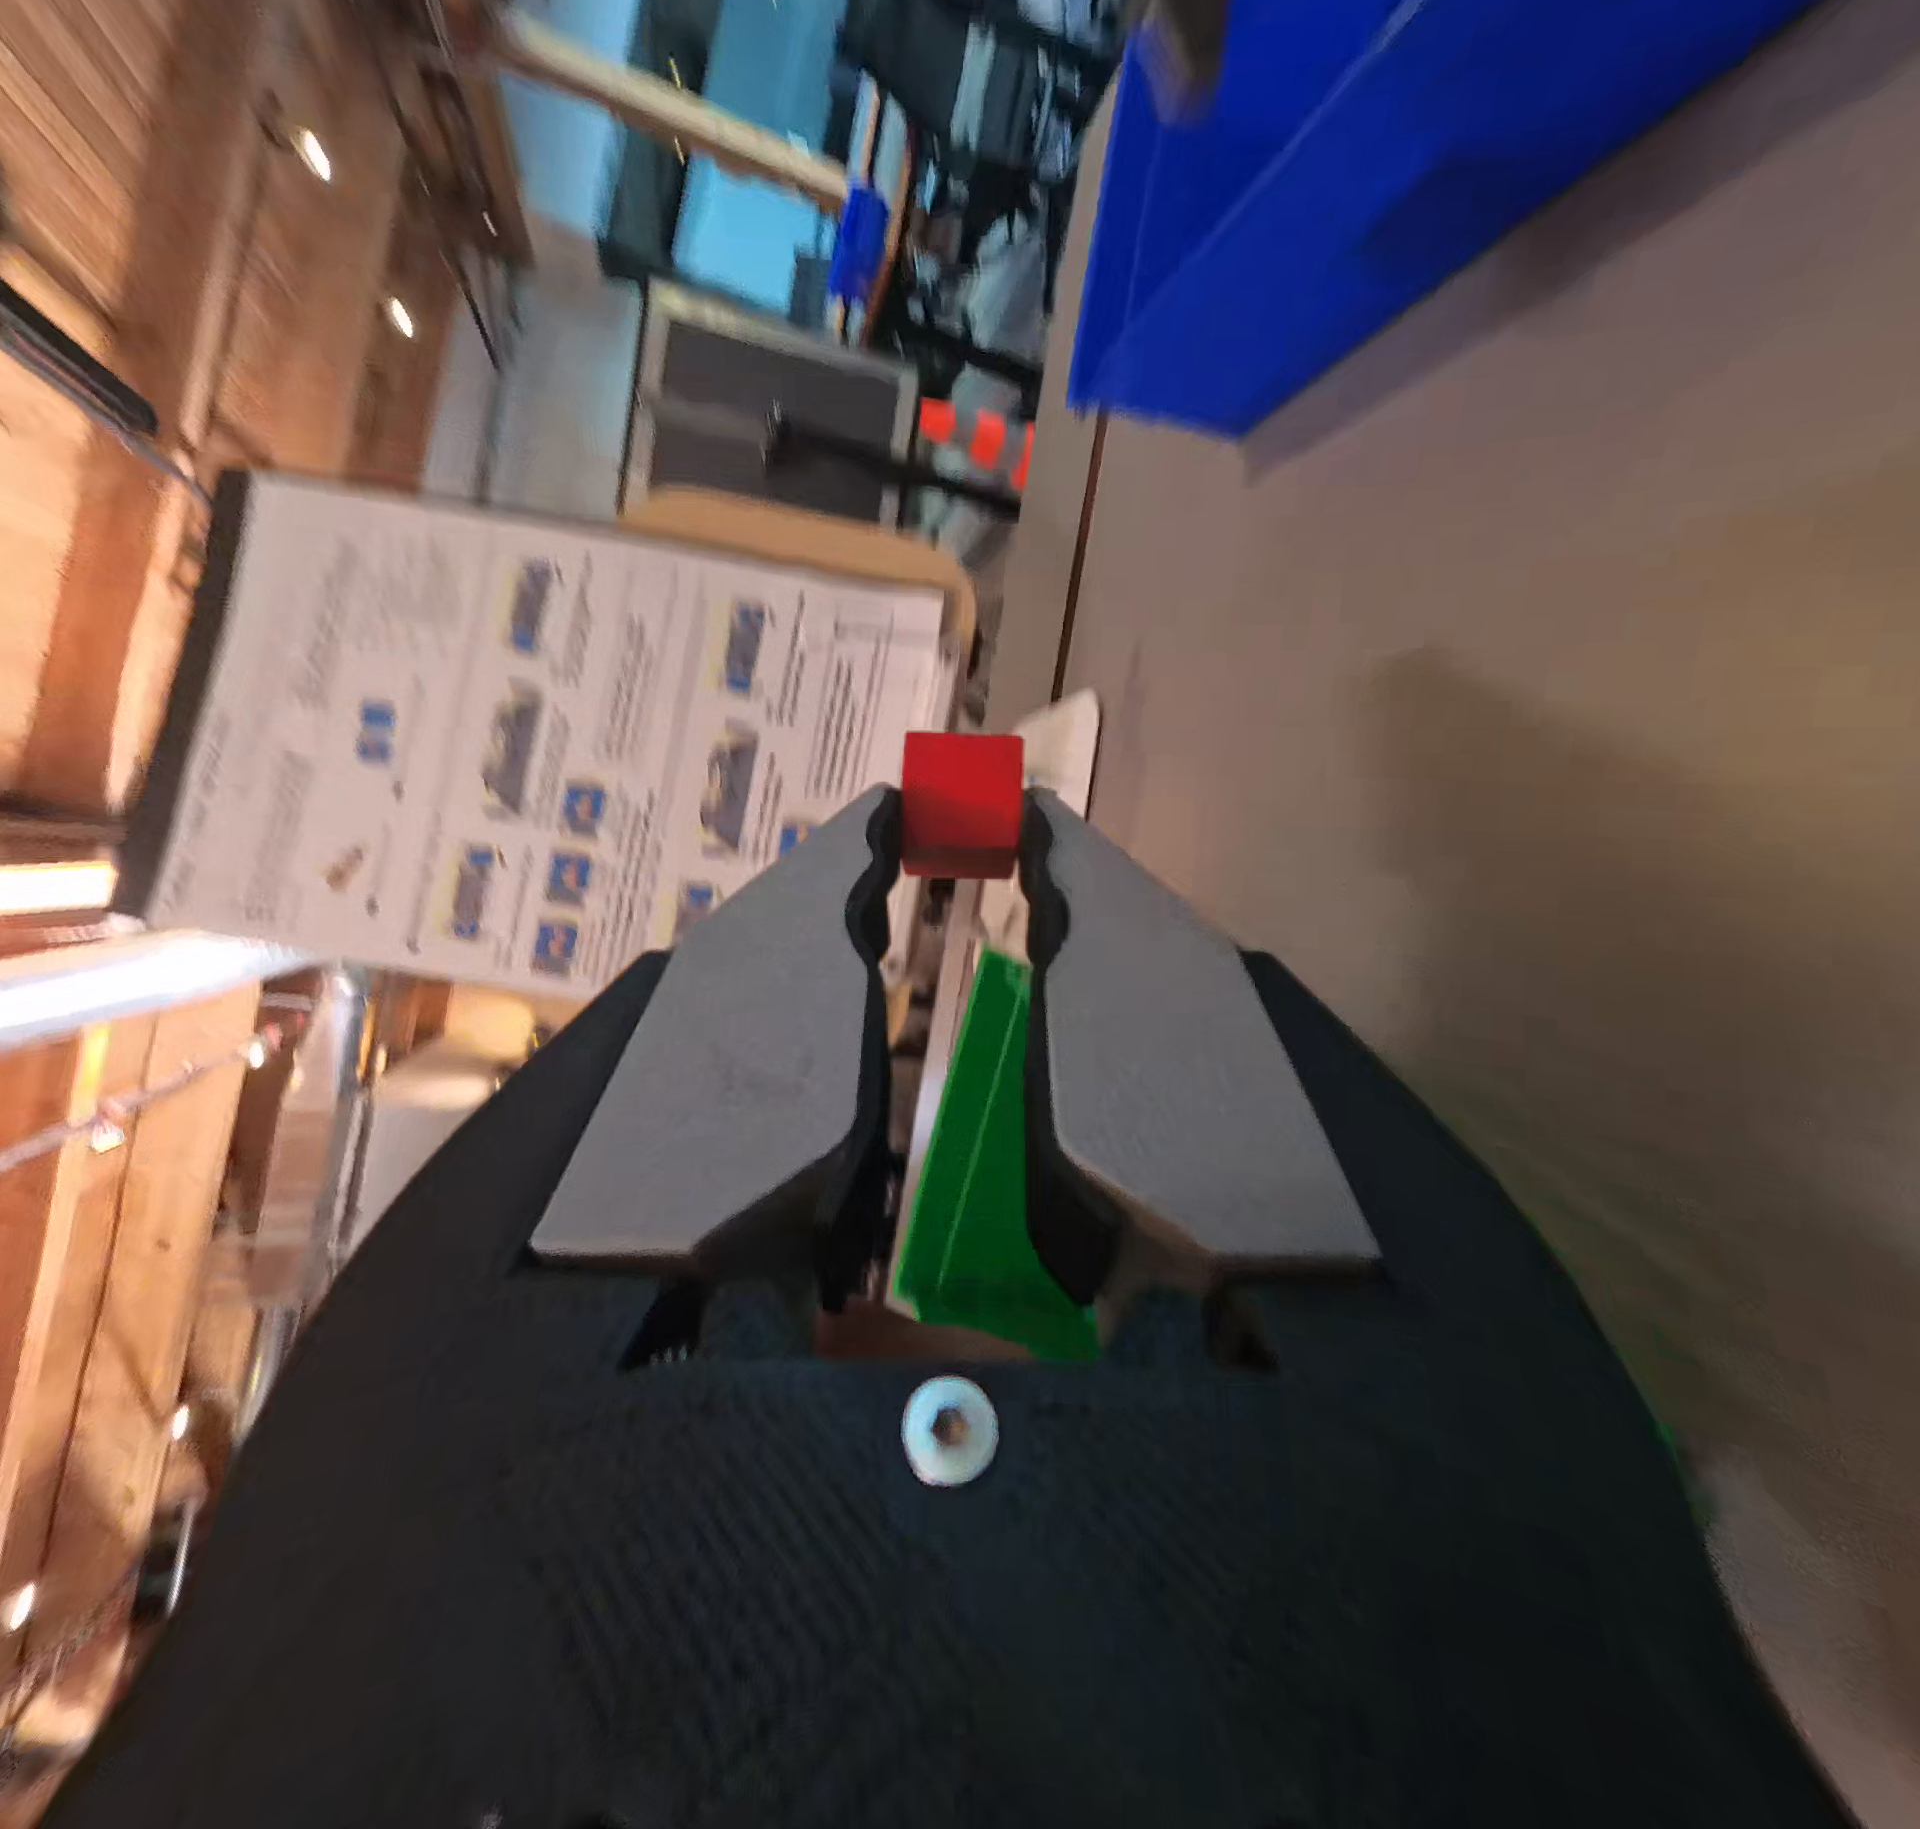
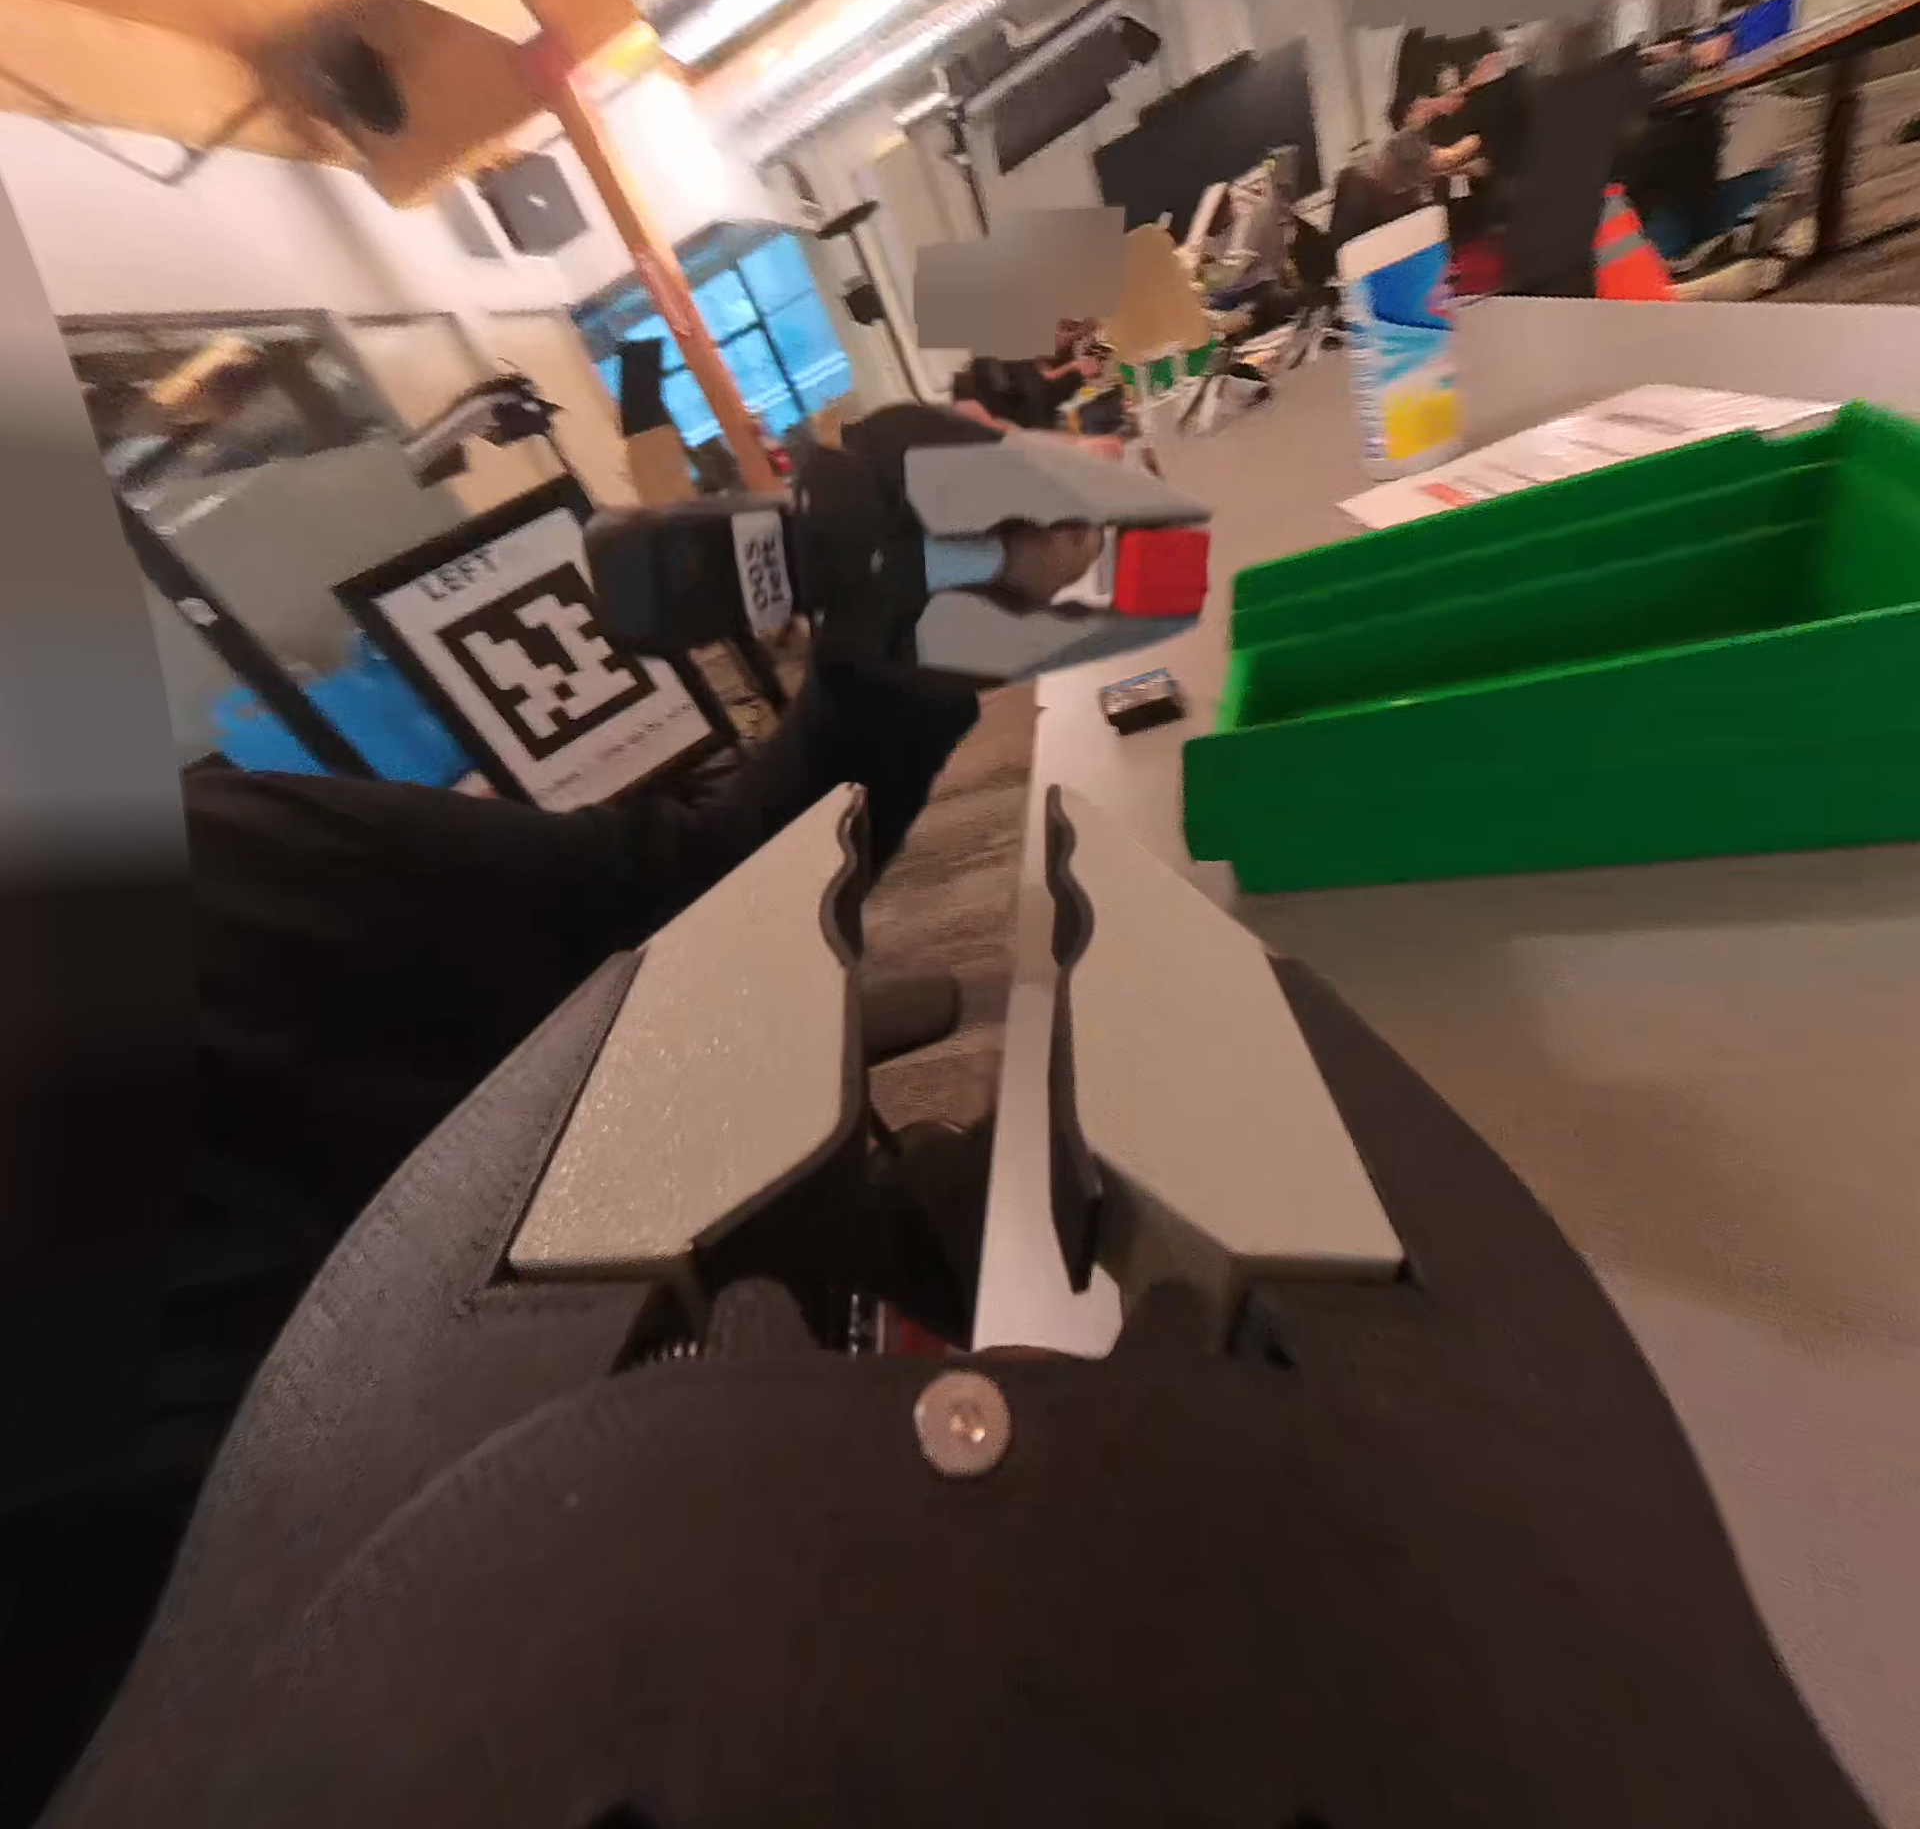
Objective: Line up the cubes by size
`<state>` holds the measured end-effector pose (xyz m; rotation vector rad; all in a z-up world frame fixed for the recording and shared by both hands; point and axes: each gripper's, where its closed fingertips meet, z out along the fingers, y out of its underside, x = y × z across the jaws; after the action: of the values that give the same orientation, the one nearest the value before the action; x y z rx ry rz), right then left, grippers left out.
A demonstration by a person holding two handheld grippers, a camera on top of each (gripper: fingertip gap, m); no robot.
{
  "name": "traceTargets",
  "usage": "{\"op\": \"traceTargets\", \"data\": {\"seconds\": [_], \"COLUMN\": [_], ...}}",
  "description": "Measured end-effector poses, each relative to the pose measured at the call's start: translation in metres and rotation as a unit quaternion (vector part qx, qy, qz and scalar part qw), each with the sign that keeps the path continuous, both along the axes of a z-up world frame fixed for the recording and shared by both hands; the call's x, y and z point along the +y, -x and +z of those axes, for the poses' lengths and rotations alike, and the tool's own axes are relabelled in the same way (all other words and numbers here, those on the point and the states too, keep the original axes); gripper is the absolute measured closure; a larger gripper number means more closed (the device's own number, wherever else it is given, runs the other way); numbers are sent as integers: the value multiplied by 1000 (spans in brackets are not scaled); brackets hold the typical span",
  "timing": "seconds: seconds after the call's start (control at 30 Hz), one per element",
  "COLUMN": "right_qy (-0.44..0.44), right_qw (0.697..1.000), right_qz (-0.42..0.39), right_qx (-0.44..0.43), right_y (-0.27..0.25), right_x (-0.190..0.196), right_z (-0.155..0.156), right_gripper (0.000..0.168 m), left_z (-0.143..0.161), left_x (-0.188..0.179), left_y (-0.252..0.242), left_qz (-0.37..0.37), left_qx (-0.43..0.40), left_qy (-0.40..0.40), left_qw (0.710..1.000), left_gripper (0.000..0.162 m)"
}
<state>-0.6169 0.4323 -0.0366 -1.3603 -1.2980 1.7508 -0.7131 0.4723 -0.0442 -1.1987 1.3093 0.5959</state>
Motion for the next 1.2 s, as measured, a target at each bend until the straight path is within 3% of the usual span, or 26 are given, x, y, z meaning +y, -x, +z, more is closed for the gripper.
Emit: {"op": "traceTargets", "data": {"seconds": [0.13,0.47,0.6,0.77,0.93,1.0,1.03,1.1,1.13,1.2], "right_qy": [-8,-50,-62,-86,-143,-225,-288,-388,-403,-388], "right_qw": [1000,998,997,995,984,959,925,824,787,760], "right_qz": [7,-27,-21,-36,-80,-142,-212,-350,-385,-409], "right_qx": [-5,-36,-28,-46,-64,-94,-129,-219,-263,-322], "right_y": [13,37,41,43,21,-12,-36,-104,-136,-186], "right_x": [-17,-23,-25,-22,-1,27,55,113,132,152], "right_z": [-5,-21,-24,-31,-24,-18,-17,-19,-25,-41], "right_gripper": [124,124,149,149,150,150,150,150,150,150], "left_z": [-1,-11,-19,-27,-24,-22,-20,-20,-23,-31], "left_x": [-33,-47,-48,-45,-41,-36,-32,-23,-18,-9], "left_y": [-50,-71,-75,-73,-49,-31,-20,1,8,21], "left_qz": [-49,-71,-77,-70,-26,1,28,86,110,148], "left_qx": [-12,-35,-46,-69,-172,-203,-211,-240,-256,-270], "left_qy": [-34,-36,-27,-21,1,9,9,22,35,48], "left_qw": [998,996,996,995,985,979,977,967,960,950], "left_gripper": [143,142,142,143,145,152,152,154,154,153]}}
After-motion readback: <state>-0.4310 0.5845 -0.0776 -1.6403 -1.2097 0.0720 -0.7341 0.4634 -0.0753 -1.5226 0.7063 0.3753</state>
